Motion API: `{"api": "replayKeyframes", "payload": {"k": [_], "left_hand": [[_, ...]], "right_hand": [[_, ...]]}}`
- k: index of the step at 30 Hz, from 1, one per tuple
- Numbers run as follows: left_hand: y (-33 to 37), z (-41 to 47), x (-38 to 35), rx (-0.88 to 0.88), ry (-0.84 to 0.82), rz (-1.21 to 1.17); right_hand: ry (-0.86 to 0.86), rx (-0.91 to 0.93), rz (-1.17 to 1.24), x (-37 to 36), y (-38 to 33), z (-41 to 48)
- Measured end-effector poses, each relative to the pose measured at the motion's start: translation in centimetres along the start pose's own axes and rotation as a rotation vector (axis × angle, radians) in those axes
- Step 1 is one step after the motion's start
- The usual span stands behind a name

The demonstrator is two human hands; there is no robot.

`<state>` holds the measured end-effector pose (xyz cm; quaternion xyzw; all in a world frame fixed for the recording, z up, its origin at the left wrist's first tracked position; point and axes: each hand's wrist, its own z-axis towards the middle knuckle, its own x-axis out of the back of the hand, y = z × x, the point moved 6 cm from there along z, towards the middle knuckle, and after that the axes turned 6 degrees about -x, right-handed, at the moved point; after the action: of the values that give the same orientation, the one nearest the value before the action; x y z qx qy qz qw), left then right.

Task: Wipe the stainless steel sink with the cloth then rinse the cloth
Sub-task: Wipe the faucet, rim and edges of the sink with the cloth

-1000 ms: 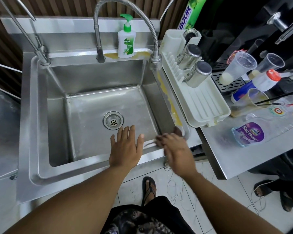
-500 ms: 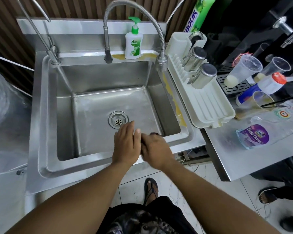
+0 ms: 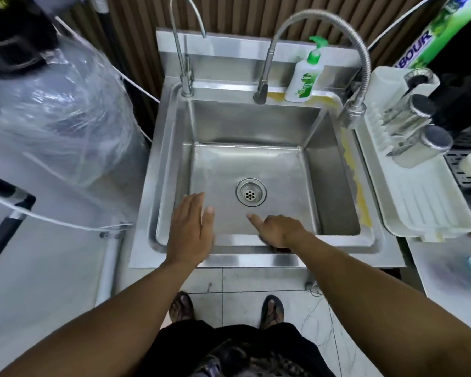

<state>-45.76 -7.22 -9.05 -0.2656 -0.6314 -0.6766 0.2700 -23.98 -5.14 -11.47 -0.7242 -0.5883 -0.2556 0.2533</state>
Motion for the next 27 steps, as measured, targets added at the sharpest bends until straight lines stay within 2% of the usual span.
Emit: {"api": "replayKeyframes", "payload": {"k": [3,6,9,11,13,16,19,22,25,27], "left_hand": [[-0.5,0.0,0.1,0.026,0.007,-0.036],[-0.7,0.0,0.1,0.05,0.041,-0.099],[-1.1,0.0,0.1,0.064,0.04,-0.129],[-1.2,0.0,0.0,0.065,0.029,-0.128],[-1.1,0.1,-0.1,0.049,0.022,-0.113],[-0.9,0.2,0.0,0.043,0.0,-0.092],[-0.9,0.2,-0.2,0.074,-0.057,-0.054],[-0.9,0.3,-0.4,0.089,-0.088,0.002],[-0.8,0.2,0.0,0.008,-0.021,0.007],[-0.7,0.1,0.2,0.018,-0.01,0.014]], "right_hand": [[-0.055,0.101,0.046,-1.0,-6.0,-0.5],[0.006,0.197,0.065,-1.9,-10.2,-1.4],[0.25,0.394,0.035,-3.0,-10.6,-2.6],[0.436,0.572,0.023,-3.9,-8.9,-4.1],[0.543,0.647,-0.032,-4.8,-5.8,-5.1],[0.589,0.581,-0.147,-4.9,-0.2,-5.6],[0.58,0.518,-0.124,-4.2,3.1,-5.4],[0.633,0.46,-0.064,-4.1,2.2,-5.6],[0.678,0.428,0.0,-4.6,-1.1,-6.0],[0.665,0.451,0.018,-5.0,-3.9,-6.1]]}}
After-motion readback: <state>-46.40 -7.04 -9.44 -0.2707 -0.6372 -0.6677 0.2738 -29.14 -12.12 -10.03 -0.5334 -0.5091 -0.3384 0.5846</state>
